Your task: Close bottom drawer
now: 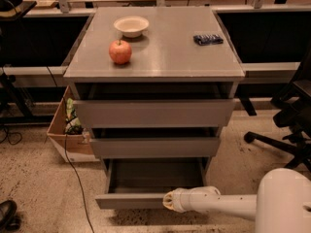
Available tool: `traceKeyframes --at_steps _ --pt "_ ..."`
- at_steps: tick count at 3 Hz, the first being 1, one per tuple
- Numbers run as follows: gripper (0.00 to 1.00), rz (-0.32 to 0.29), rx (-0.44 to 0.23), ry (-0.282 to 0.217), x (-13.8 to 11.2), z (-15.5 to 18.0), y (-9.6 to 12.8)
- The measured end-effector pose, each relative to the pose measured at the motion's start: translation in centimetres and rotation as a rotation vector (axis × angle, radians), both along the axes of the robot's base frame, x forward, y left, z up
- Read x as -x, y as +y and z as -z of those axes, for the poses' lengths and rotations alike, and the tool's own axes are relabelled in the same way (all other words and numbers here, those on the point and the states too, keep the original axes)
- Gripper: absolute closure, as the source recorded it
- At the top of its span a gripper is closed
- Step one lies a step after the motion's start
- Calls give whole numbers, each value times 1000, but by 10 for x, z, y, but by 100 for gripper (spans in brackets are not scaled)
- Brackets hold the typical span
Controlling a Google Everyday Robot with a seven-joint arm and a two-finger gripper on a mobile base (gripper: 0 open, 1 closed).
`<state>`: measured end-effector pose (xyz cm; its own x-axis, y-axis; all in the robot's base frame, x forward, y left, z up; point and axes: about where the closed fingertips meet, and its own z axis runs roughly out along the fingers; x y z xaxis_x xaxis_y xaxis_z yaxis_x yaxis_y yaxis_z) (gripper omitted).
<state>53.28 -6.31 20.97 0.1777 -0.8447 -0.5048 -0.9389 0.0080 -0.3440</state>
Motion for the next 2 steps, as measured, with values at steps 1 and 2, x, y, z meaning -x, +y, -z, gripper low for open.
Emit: traceKeyframes --at_steps 1,2 --pt "100 -12 -3 -13 -6 -1 4" --pt "100 -51 -7 -44 -18 8 17"
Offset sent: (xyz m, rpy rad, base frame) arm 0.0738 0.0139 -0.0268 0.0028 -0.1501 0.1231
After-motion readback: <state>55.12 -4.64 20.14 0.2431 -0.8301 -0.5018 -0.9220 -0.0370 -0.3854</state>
